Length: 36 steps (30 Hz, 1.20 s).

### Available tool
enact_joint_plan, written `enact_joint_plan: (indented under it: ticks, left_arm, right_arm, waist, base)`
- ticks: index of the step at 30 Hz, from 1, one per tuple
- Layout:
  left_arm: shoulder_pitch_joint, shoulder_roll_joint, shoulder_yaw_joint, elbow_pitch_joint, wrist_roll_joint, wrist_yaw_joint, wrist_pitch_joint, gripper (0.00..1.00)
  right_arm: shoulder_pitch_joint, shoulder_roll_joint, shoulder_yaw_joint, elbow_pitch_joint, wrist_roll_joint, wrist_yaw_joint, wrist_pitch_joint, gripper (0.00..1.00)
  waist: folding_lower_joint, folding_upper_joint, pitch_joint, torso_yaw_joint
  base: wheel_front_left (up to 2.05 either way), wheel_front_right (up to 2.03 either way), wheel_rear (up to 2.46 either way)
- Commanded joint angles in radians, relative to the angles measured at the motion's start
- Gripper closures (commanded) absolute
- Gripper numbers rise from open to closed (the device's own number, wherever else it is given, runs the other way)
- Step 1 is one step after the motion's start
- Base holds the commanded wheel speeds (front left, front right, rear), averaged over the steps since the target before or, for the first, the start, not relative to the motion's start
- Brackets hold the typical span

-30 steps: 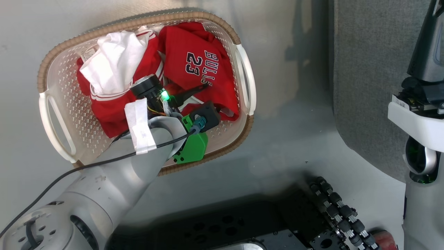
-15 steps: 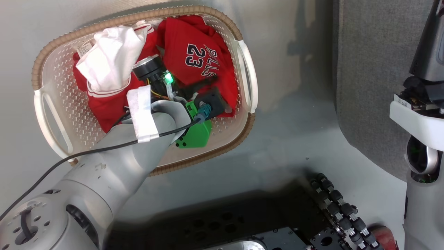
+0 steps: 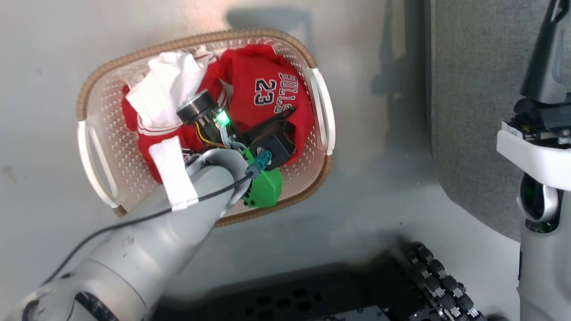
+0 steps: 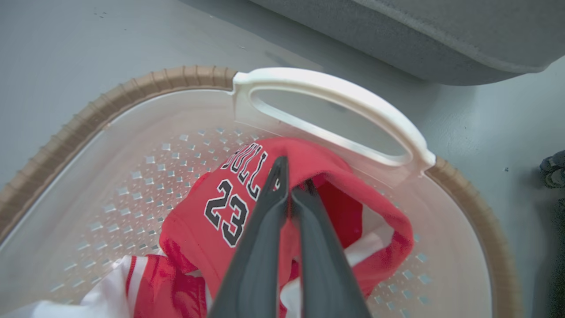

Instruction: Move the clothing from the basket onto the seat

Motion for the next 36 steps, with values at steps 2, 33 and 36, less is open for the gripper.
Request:
enact_joint_plan:
  ticks: [2,33,36]
  left_arm:
    - [0.059,0.009,0.047,-0.043,-0.013,0.016,-0.001,1.00]
    - [0.760,-0.006,0.655,-0.636,0.113,0.062,-0.001,1.00]
    - [0.788,-0.016,0.688,-0.688,0.126,0.058,-0.001,1.00]
  right_arm:
    - [0.017,-0.013,0.020,0.017,-0.010,0.000,-0.003,0.00]
    - [0.423,-0.034,0.177,0.237,0.049,0.000,-0.003,0.00]
    - [0.448,-0.031,0.192,0.245,0.053,0.000,-0.003,0.00]
  waist:
    - [0.0000,0.0000,-0.105,0.037]
    - [0.0000,0.0000,-0.910,0.092]
    - [0.0000,0.0000,-0.944,0.081]
  base:
    - [0.00,0.00,0.00]
    - [0.00,0.00,0.00]
    - [0.00,0.00,0.00]
